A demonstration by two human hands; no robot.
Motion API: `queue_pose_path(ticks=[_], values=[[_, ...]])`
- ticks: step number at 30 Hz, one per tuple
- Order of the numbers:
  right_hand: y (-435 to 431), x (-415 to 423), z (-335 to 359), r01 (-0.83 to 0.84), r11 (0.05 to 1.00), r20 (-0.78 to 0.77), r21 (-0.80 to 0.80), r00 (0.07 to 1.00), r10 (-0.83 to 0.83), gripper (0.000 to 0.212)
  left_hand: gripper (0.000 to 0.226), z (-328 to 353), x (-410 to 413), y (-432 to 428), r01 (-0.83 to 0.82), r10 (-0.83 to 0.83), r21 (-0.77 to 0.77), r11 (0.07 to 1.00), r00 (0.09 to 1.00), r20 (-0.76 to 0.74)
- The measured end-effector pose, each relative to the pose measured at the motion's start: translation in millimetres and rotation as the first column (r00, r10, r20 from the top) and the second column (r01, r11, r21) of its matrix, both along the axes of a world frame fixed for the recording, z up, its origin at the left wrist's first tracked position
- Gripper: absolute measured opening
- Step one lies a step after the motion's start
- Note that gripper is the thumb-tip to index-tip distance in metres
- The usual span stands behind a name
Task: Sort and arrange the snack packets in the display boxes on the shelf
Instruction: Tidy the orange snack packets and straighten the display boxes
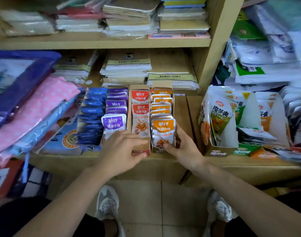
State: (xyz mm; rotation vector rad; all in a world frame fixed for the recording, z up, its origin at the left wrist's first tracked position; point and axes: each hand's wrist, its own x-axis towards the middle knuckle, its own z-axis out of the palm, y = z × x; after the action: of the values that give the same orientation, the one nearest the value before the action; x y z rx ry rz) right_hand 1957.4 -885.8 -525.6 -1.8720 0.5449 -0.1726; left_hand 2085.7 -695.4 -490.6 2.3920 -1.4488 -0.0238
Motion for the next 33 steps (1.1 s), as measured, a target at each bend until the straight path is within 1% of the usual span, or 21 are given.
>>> queue_pose_path(ticks=[1,3,5,10,12,14,16,17,18,20,21,23,24,26,27,29,31,33], values=[[2,0,0,-0.011,1.0,-0.002,0.003,1.0,0.011,0.083,0.036,-4,-1,0,0.015,-0.017,0.048,0.999,0.999,0.051],[6,-1,2,-0.015,1.0,0.003,0.01,1.0,0.015,0.084,0.024,-10,0,0,0.009,-0.015,0.058,0.998,0.993,0.118],[10,-2,2,-0.005,1.0,0.014,-0.008,1.0,0.005,0.085,0.017,-11,2,-1,-0.004,-0.003,0.057,0.998,0.991,0.131],[11,-8,1,-0.026,0.999,0.009,-0.02,1.0,0.026,0.087,0.011,-18,1,0,-0.007,-0.002,0.059,0.998,0.988,0.157],[9,-11,-1,-0.043,0.998,0.016,-0.037,0.999,0.044,0.088,0.013,-20,2,-1,0.009,-0.016,0.041,0.999,0.987,0.162],[6,-11,0,-0.035,0.999,0.027,-0.017,0.999,0.036,0.09,0.023,-19,3,-1,0.03,-0.033,0.02,0.999,0.985,0.17],[6,-10,5,0.021,1.0,0.071,0.006,0.997,-0.022,0.095,0.034,-16,5,2,0.055,-0.055,0.008,0.998,0.98,0.189],[6,-9,9,0.051,0.999,0.107,-0.015,0.993,-0.049,0.095,0.037,-15,8,4,0.072,-0.074,0.017,0.997,0.978,0.197],[5,-9,14,0.083,0.994,0.151,-0.076,0.986,-0.071,0.093,0.037,-14,10,7,0.09,-0.095,0.033,0.995,0.975,0.2],[3,-8,26,0.135,0.949,0.234,-0.287,0.97,-0.067,0.085,0.03,-13,13,15,0.12,-0.13,0.059,0.991,0.971,0.2],[1,-7,31,0.135,0.903,0.265,-0.409,0.964,-0.024,0.079,0.026,-14,13,19,0.129,-0.139,0.061,0.99,0.968,0.208],[-6,-4,43,0.078,0.752,0.291,-0.655,0.944,0.156,0.058,0.02,-17,11,25,0.13,-0.137,0.044,0.99,0.964,0.226],[-10,0,48,0.021,0.66,0.259,-0.751,0.929,0.265,0.047,0.019,-19,9,27,0.125,-0.127,0.021,0.992,0.966,0.225],[-15,15,61,-0.137,0.491,0.107,-0.861,0.893,0.437,0.036,0.023,-25,4,28,0.124,-0.115,-0.026,0.992,0.964,0.239],[-16,26,69,-0.226,0.399,0.005,-0.889,0.865,0.502,0.036,0.025,-28,2,27,0.132,-0.119,-0.04,0.99,0.963,0.24],[-10,49,85,-0.416,0.175,-0.251,-0.892,0.78,0.573,0.039,0.03,-32,-1,26,0.144,-0.122,-0.07,0.987,0.961,0.248],[1,70,97,-0.586,-0.047,-0.513,-0.809,0.665,0.543,0.044,0.037,-36,-1,27,0.139,-0.107,-0.106,0.985,0.959,0.263],[13,81,101,-0.674,-0.242,-0.692,-0.698,0.546,0.472,0.052,0.047,-44,-2,32,0.145,-0.114,-0.131,0.981,0.969,0.218]])
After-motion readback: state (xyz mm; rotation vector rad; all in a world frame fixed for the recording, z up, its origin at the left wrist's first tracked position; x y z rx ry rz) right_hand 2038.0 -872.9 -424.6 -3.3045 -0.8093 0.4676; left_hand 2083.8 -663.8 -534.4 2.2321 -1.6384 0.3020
